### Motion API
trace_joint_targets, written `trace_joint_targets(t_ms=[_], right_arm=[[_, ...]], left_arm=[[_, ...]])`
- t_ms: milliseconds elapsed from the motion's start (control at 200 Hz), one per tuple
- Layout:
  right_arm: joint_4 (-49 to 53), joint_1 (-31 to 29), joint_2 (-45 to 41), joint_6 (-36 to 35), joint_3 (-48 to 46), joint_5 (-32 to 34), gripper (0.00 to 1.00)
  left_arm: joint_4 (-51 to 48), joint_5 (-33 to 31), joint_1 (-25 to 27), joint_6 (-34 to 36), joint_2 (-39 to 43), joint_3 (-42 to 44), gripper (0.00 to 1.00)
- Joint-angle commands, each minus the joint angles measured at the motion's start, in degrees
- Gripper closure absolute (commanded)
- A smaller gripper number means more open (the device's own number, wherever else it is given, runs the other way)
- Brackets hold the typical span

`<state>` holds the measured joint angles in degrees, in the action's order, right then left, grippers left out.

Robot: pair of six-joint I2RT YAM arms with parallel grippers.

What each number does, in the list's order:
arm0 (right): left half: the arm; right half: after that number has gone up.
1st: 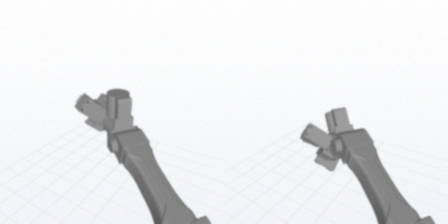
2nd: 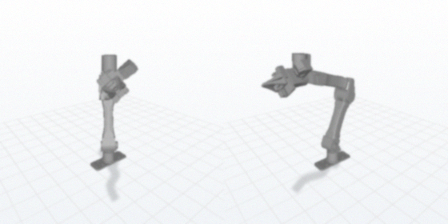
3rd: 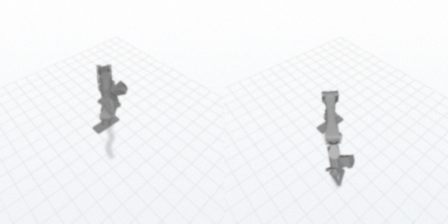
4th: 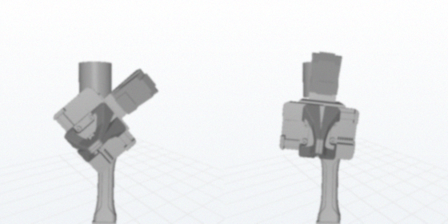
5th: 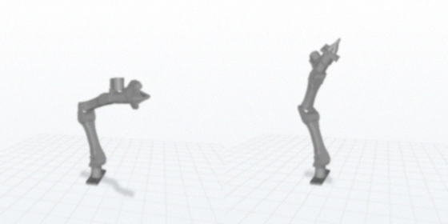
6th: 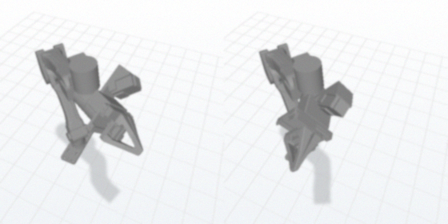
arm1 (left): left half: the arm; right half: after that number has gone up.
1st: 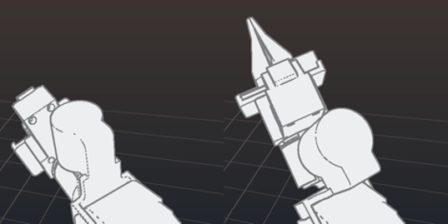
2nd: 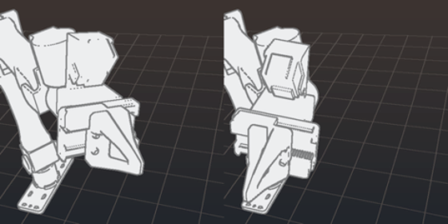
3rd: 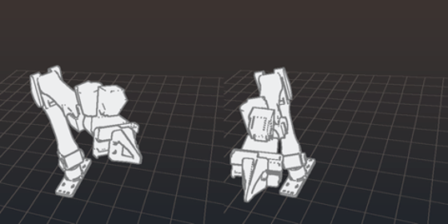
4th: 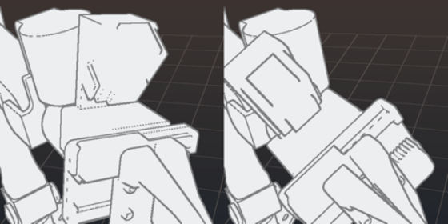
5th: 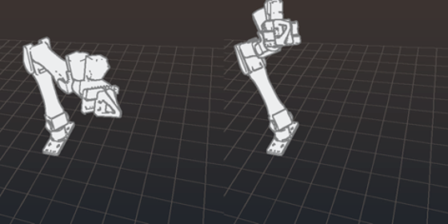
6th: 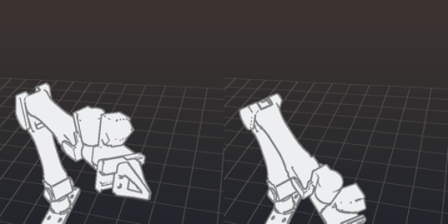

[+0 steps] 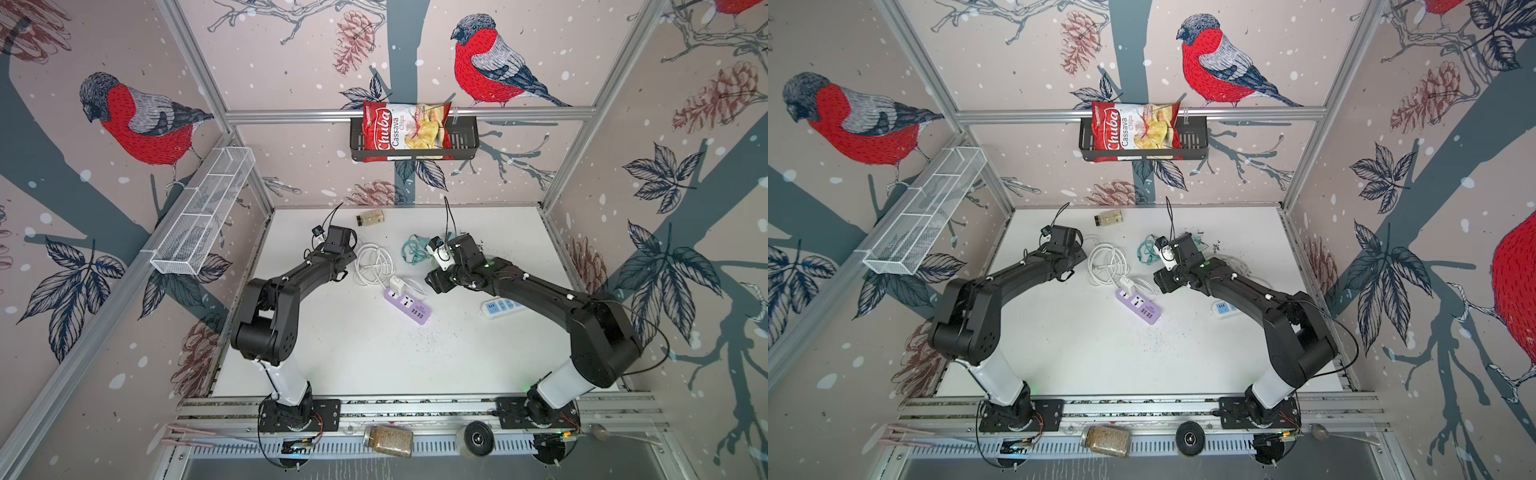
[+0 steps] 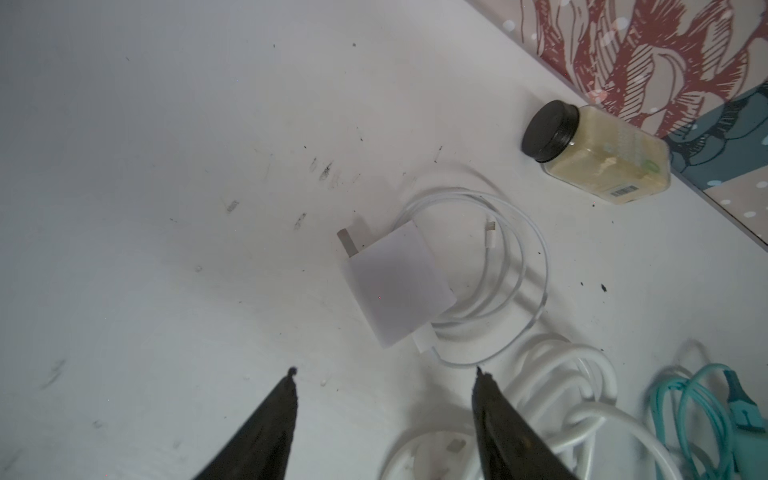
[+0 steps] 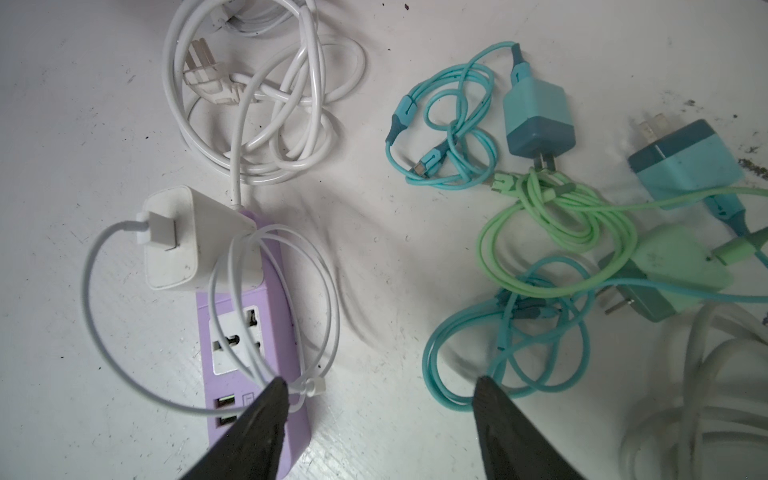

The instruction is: Insert the plug

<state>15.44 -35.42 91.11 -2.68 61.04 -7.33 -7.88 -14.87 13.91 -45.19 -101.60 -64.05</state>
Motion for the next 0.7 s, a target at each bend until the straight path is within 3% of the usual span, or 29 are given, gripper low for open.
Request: trace_joint_targets(t_ms=[0, 420, 695], right_arm=[[-2.4, 0.7, -1.4, 0.2, -0.8, -1.6, 0.28], [-4.0, 1.5, -3.3, 0.7, -2.5, -3.9, 0.27], [-4.7, 2.0, -3.8, 0.8, -3.2, -5.0, 0.26]], left_arm=[[1.2, 3.9, -0.6, -4.5, -3.2, -2.6, 0.33], [1.2, 5.3, -2.1, -7.6, -12.3, -9.2, 0.35], [0.2, 3.6, -2.6, -7.1, -12.7, -9.4, 0.36]])
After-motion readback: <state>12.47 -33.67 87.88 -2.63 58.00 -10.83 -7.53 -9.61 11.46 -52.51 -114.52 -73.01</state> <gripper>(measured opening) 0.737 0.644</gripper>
